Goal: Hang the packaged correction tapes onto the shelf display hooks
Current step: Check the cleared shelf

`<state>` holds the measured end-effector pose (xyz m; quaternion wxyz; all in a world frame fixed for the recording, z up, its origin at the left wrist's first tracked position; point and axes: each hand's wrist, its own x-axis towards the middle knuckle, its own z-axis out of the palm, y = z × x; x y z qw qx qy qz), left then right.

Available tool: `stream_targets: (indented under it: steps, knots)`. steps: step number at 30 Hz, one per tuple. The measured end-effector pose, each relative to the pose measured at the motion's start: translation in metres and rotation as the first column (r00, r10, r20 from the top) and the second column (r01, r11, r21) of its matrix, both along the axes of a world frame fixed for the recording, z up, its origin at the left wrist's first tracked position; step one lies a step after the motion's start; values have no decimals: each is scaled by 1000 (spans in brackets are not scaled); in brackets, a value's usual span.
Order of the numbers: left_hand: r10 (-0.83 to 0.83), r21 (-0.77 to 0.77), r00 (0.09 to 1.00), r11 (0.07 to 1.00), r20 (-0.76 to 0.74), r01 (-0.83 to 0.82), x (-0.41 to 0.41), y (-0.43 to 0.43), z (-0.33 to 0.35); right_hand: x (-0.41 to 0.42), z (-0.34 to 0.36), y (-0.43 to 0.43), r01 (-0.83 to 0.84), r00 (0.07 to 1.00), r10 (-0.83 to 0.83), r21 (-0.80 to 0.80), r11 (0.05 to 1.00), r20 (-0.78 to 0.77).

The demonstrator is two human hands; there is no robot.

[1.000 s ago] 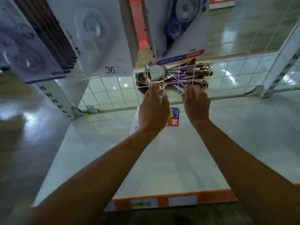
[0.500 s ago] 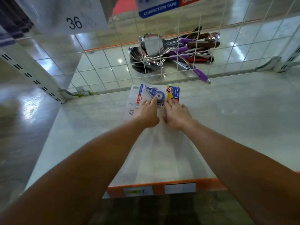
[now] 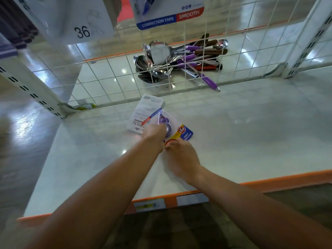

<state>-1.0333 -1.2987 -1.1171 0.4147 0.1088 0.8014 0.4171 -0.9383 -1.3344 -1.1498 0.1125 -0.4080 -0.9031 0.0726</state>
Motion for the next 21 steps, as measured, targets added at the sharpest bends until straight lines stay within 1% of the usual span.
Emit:
stream_targets:
  steps: [2,3,4,5,7,9,10,11,13,16,18,20,21]
  knots:
    - [-51,-25,996,998,-74,50,1,-3,-1,2,7,-12,-47,998,44,-91,995,-33]
    - [-81,-65,993,995,-83,76,-2,-5,-5,3,9,-16,-25,999,17,-169,985,-45]
    - [-129,-119,988,986,-90,118,0,-10,-3,5,11,-17,19,995,-40,-234,972,-86]
    - [-180,-158,978,974,-106,162,1,-12,-6,8,13,-15,99,976,-145,-265,959,-161]
    - [-266,-217,944,951,-197,222,1,-14,-11,19,13,-3,291,898,-359,-267,919,-255]
    - [-301,-240,920,940,-251,242,4,-17,-9,31,13,13,442,825,-502,-255,860,-260]
    - [-317,-245,914,935,-251,257,7,-18,-6,37,13,20,492,788,-562,-292,820,-251]
    - [-341,-250,905,927,-255,279,8,-18,-6,40,13,25,518,748,-617,-367,773,-244]
    - [-334,-223,920,931,-204,288,10,-19,-5,39,19,30,504,692,-690,-542,673,-213]
    - [-285,-174,951,949,-117,263,13,-23,-1,33,24,35,463,644,-752,-708,533,-144]
    - [-240,-122,971,964,-11,237,11,-25,1,32,25,41,425,540,-830,-804,415,-142]
    - [-199,-69,969,975,144,211,12,-29,11,35,28,47,295,430,-890,-908,299,-153]
    - [-204,-48,952,974,230,221,13,-32,18,36,31,48,214,401,-905,-946,243,-142]
